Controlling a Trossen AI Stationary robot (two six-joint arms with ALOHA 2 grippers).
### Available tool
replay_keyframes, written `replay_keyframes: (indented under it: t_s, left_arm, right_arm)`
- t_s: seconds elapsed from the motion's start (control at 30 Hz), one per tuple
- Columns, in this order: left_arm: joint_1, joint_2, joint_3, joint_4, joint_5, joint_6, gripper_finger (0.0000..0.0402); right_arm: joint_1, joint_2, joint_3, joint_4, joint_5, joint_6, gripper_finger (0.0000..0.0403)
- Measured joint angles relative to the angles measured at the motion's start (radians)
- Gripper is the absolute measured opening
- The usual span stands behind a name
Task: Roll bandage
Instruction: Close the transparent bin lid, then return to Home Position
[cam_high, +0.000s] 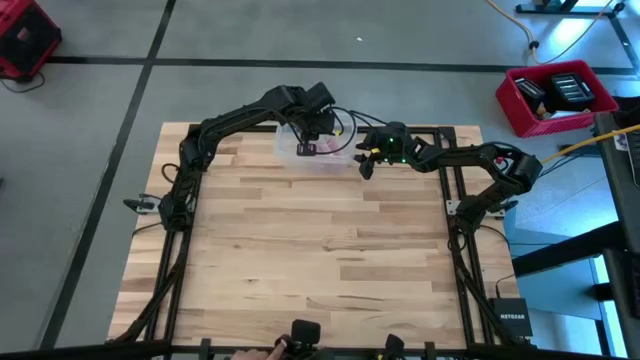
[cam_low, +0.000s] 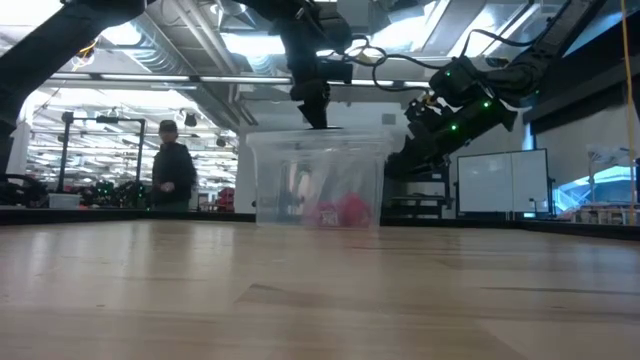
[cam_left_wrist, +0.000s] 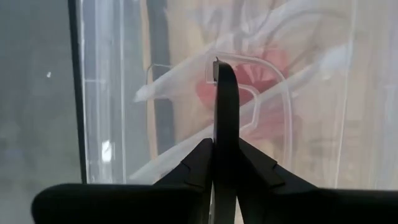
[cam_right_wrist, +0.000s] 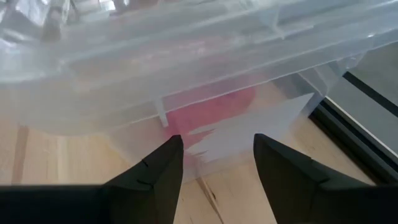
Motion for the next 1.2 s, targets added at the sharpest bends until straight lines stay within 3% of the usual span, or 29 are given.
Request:
replay_keyframes:
  t_s: [0.3,0.47,0.63,0.83,0.93,1.03,1.2]
  left_arm:
    - [-0.003,0.004,-0.001,-0.003,0.010,-0.048,0.0047]
    - [-0.003,0.018,-0.001,0.005,0.010,-0.072,0.0094]
    - [-0.023,0.008,0.012,-0.036,-0.075,-0.028,0.0149]
    - [-0.039,-0.087,0.050,-0.039,-0.081,0.012,0.0167]
    - [-0.029,-0.145,0.050,-0.017,-0.019,0.033,0.0165]
    - [0.000,-0.220,0.037,-0.016,0.118,-0.027,0.0155]
    - [0.058,-0.340,-0.118,0.042,0.253,-0.098,0.0125]
  right_arm:
    - [0.000,0.000,0.000,0.000,0.000,0.000,0.0198]
    - [0.000,0.000,0.000,0.000,0.000,0.000,0.0198]
    - [-0.001,-0.004,0.000,-0.008,0.002,0.006,0.0198]
    - [-0.001,-0.077,0.032,-0.160,0.080,-0.008,0.0198]
    - [-0.001,-0.137,0.058,-0.273,0.101,-0.014,0.0198]
    - [-0.001,-0.211,0.090,-0.400,0.101,-0.039,0.0198]
    - [-0.001,-0.361,0.112,-0.488,0.021,-0.036,0.0198]
